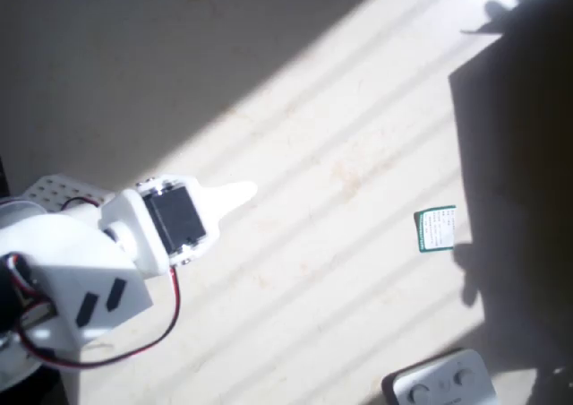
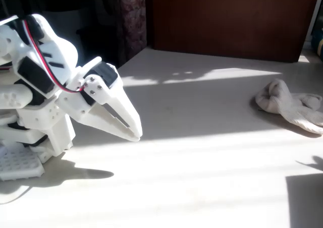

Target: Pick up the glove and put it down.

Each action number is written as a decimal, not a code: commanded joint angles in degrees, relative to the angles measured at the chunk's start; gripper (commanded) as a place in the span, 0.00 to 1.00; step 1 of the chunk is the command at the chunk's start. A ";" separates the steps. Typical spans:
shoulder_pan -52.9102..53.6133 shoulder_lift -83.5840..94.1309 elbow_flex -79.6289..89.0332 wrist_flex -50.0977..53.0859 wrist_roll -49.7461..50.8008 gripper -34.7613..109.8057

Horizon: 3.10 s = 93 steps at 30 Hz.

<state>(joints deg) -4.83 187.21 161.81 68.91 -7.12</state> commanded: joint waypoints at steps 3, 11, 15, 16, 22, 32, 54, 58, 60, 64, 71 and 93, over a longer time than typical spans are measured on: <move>-0.18 -7.65 -9.23 -0.44 0.97 0.24; -0.18 -37.71 -35.51 -0.44 0.44 0.24; -0.26 -53.79 -50.54 -2.02 0.35 0.24; -0.35 -57.57 -53.79 -2.81 0.35 0.24; -4.92 -76.99 -70.31 -8.09 0.35 0.24; -15.56 -105.56 -94.57 -12.92 0.97 0.24; -27.07 -150.82 -140.45 -12.92 1.05 0.24; -27.07 -151.00 -140.98 -12.13 0.97 0.24; -27.07 -151.00 -140.98 -12.04 1.05 0.24; -27.07 -150.73 -141.06 -10.28 1.14 0.28; -27.07 -150.73 -141.06 -3.43 0.70 0.42; -26.10 -155.74 -141.06 -5.01 1.14 0.46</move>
<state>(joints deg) -30.85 30.85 23.20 64.86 -6.42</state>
